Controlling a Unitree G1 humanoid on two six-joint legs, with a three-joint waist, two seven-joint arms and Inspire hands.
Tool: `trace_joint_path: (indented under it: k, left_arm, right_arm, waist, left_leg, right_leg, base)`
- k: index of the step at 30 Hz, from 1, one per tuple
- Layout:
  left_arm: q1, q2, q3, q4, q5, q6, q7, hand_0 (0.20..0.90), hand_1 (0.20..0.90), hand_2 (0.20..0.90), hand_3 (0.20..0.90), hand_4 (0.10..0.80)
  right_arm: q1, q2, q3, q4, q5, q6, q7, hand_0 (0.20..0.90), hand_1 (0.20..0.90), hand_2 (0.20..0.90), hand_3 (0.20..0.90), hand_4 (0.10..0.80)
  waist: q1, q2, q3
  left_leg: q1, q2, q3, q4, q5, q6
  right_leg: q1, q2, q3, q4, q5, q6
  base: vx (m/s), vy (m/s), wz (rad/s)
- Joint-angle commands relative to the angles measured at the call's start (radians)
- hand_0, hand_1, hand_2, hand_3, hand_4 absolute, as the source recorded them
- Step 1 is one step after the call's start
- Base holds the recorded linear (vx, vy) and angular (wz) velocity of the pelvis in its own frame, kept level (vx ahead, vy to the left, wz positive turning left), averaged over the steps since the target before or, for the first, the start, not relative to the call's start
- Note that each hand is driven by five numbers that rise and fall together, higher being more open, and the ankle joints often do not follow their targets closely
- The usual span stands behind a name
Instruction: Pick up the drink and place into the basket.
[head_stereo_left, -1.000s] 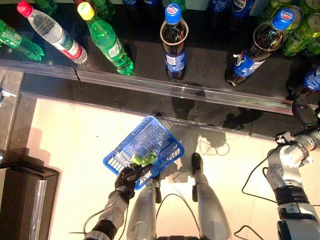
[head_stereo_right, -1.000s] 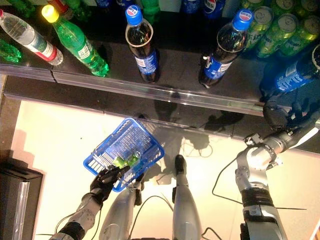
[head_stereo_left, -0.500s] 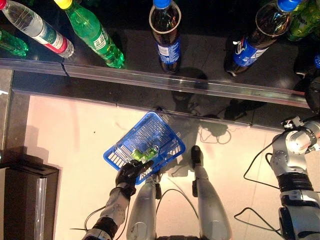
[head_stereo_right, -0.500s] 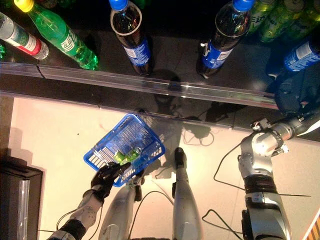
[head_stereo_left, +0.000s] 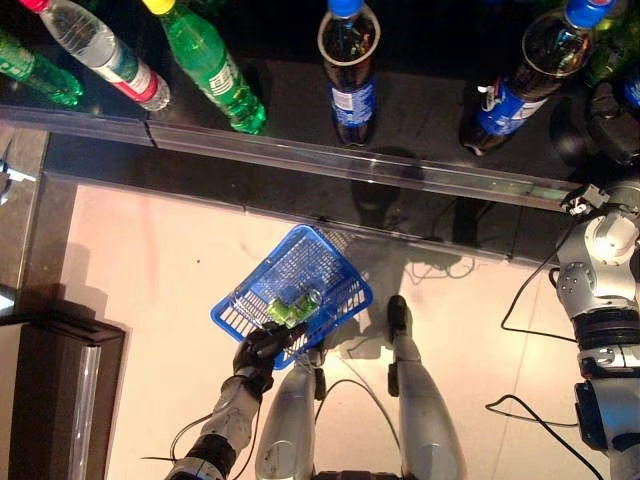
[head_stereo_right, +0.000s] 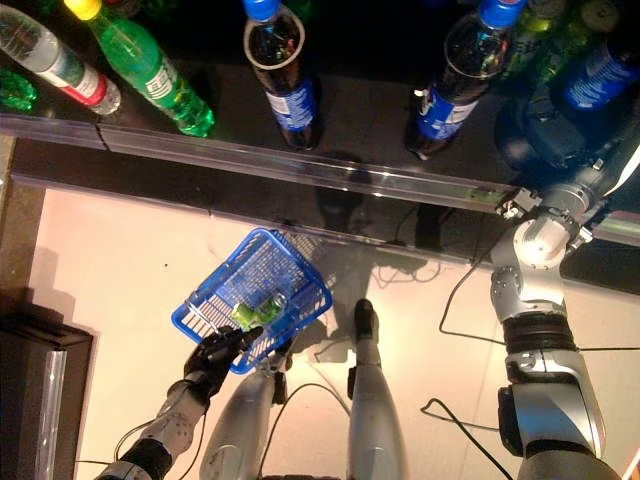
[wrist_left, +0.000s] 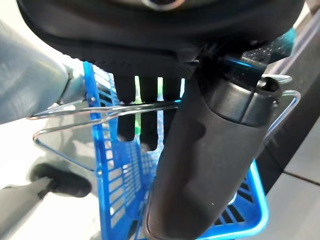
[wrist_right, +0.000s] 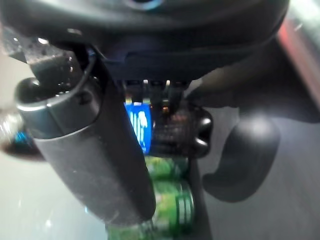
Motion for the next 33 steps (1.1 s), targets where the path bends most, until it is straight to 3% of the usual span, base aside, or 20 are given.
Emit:
trace_joint_path:
  k: [1, 7, 16, 18, 19, 33]
  left_arm:
    - [0.112, 0.092, 0.013, -0.034, 0.031, -0.052, 0.018, 0.300, 0.300, 0.300, 0.200, 0.100]
    - [0.121, 0.099, 0.024, -0.034, 0.039, -0.048, 0.005, 0.300, 0.300, 0.300, 0.200, 0.100]
    - [0.116, 0.107, 0.022, -0.033, 0.036, -0.044, 0.010, 0.300, 0.300, 0.300, 0.200, 0.100]
    - [0.113, 0.105, 0.022, -0.025, 0.034, -0.046, 0.008, 0.300, 0.300, 0.300, 0.200, 0.100]
    - [0.113, 0.104, 0.022, -0.022, 0.034, -0.048, 0.008, 0.300, 0.300, 0.300, 0.200, 0.100]
    - [0.111, 0.109, 0.025, -0.030, 0.021, -0.051, 0.002, 0.300, 0.300, 0.300, 0.200, 0.100]
  right_arm:
    - [-0.119, -0.142, 0.010, -0.151, -0.092, -0.057, 0.069, 0.900, 0.900, 0.900, 0.900, 0.800]
    - [-0.091, -0.154, 0.019, -0.157, -0.106, -0.037, 0.126, 0.900, 0.900, 0.900, 0.900, 0.800]
    - [-0.097, -0.158, 0.014, -0.110, -0.097, -0.042, 0.088, 0.900, 0.900, 0.900, 0.900, 0.800]
    - [-0.116, -0.162, 0.015, -0.082, -0.096, -0.033, 0.068, 0.599, 0.599, 0.599, 0.549, 0.449]
    - [-0.119, -0.163, 0.017, -0.077, -0.096, -0.036, 0.068, 0.300, 0.300, 0.300, 0.200, 0.100]
    - [-0.115, -0.167, 0.015, -0.076, -0.109, -0.040, 0.037, 0.300, 0.300, 0.300, 0.200, 0.100]
  waist:
    - [-0.002, -0.015, -0.019]
    - [0.002, -0.021, -0.022]
    - [0.007, -0.022, -0.019]
    - [0.009, -0.020, -0.017]
    - [0.009, -0.020, -0.017]
    - [0.011, -0.021, -0.023]
  left_leg:
    - [-0.051, -0.026, -0.039, 0.032, 0.030, 0.012]
    - [-0.050, -0.030, -0.039, 0.031, 0.028, 0.018]
    - [-0.048, -0.033, -0.037, 0.040, 0.019, 0.022]
    - [-0.049, -0.034, -0.038, 0.041, 0.018, 0.023]
    - [-0.049, -0.034, -0.038, 0.042, 0.017, 0.024]
    - [-0.050, -0.038, -0.038, 0.046, 0.011, 0.027]
  right_leg:
    - [0.017, -0.025, -0.043, 0.191, -0.209, 0.019]
    - [0.012, -0.028, -0.054, 0.198, -0.209, 0.018]
    - [0.012, -0.035, -0.064, 0.210, -0.215, 0.019]
    - [0.007, -0.034, -0.064, 0.214, -0.216, 0.018]
    - [0.007, -0.034, -0.064, 0.215, -0.216, 0.018]
    - [0.006, -0.037, -0.071, 0.217, -0.220, 0.015]
  base:
    - [0.000, 0.000, 0.00]
    - [0.008, -0.004, 0.03]
    - [0.000, 0.000, 0.00]
    - [0.000, 0.000, 0.00]
    - [0.000, 0.000, 0.00]
    - [0.000, 0.003, 0.01]
